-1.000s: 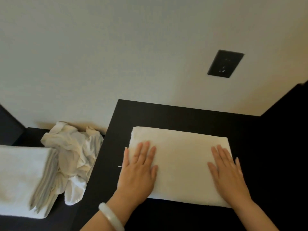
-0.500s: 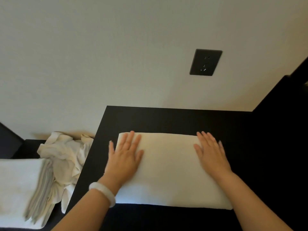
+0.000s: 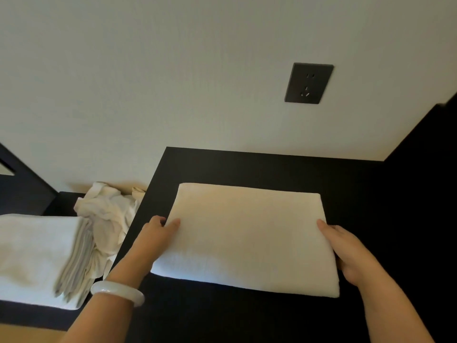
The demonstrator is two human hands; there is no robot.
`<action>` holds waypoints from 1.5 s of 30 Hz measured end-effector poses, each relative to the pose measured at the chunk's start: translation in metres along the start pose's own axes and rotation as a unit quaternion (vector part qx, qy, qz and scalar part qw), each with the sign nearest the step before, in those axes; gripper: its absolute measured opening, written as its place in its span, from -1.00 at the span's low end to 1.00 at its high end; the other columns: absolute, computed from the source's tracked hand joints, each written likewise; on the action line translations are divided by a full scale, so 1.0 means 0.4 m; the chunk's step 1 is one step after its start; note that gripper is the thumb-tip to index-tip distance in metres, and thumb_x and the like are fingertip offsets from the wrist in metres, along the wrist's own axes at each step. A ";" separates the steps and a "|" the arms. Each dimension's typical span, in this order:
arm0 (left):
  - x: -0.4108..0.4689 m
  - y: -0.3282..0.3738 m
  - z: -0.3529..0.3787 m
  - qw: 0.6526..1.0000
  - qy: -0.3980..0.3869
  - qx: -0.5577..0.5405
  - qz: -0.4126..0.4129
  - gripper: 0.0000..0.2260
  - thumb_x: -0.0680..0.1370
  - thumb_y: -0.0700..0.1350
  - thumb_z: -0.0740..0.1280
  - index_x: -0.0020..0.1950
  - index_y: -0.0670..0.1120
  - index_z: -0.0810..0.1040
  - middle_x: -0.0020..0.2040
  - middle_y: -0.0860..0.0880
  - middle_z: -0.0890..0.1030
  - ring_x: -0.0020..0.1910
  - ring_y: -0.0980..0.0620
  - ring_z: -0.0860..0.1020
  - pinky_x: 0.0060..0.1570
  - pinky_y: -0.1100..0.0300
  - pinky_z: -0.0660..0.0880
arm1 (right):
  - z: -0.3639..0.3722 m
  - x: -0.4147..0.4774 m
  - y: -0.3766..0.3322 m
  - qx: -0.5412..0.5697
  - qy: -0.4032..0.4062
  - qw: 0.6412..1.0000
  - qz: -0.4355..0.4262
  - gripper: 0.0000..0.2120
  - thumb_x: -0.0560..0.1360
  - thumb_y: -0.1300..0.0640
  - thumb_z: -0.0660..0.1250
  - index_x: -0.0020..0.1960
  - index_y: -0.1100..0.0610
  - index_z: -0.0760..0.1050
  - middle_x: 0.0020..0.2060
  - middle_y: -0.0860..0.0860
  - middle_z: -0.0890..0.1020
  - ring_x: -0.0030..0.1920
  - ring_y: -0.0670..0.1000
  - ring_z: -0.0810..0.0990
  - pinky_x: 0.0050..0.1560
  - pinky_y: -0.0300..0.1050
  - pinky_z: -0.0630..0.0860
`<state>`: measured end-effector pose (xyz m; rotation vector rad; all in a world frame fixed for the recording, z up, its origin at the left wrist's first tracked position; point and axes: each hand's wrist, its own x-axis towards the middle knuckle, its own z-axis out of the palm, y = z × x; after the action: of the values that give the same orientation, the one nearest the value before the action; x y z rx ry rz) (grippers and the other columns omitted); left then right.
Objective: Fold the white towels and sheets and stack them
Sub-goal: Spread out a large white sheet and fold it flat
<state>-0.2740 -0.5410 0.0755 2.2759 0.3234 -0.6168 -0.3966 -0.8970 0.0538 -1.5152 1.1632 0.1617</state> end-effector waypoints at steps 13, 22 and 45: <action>-0.075 -0.088 -0.105 0.940 -0.049 -0.333 -0.062 -0.73 0.41 -0.03 0.49 0.08 -0.06 0.61 -0.09 -0.14 0.72 -0.02 -0.23 0.65 -0.02 -0.16 0.58 | 0.140 -0.088 -0.046 0.065 -0.007 0.994 -0.090 -0.75 0.43 -0.19 0.43 0.04 -0.23 0.43 -0.04 -0.05 0.64 -0.06 0.10 0.64 -0.10 0.12 0.58; -0.099 -0.312 -0.360 0.914 0.050 -0.396 -0.074 -0.80 0.46 -0.06 0.49 0.05 -0.07 0.66 -0.11 -0.15 0.72 -0.05 -0.23 0.65 -0.06 -0.11 0.60 | 0.463 -0.316 -0.123 0.008 -0.112 0.980 -0.164 -0.72 0.48 -0.10 0.41 0.14 -0.17 0.41 0.03 -0.04 0.58 0.00 0.07 0.59 -0.12 0.08 0.51; 0.211 -0.880 -1.007 0.916 0.141 -0.371 -0.054 -0.87 0.51 -0.21 0.45 0.04 -0.07 0.69 -0.09 -0.15 0.72 -0.12 -0.21 0.68 -0.05 -0.03 0.64 | 1.428 -0.505 -0.031 -0.018 -0.246 0.962 -0.115 -0.60 0.52 0.06 0.42 0.33 0.10 0.49 0.12 0.12 0.63 0.09 0.19 0.61 0.10 0.17 0.57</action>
<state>-0.2095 -0.0034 0.0657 1.6036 0.6971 -0.1573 -0.2132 -0.3211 0.0070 -1.5151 0.5888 0.3789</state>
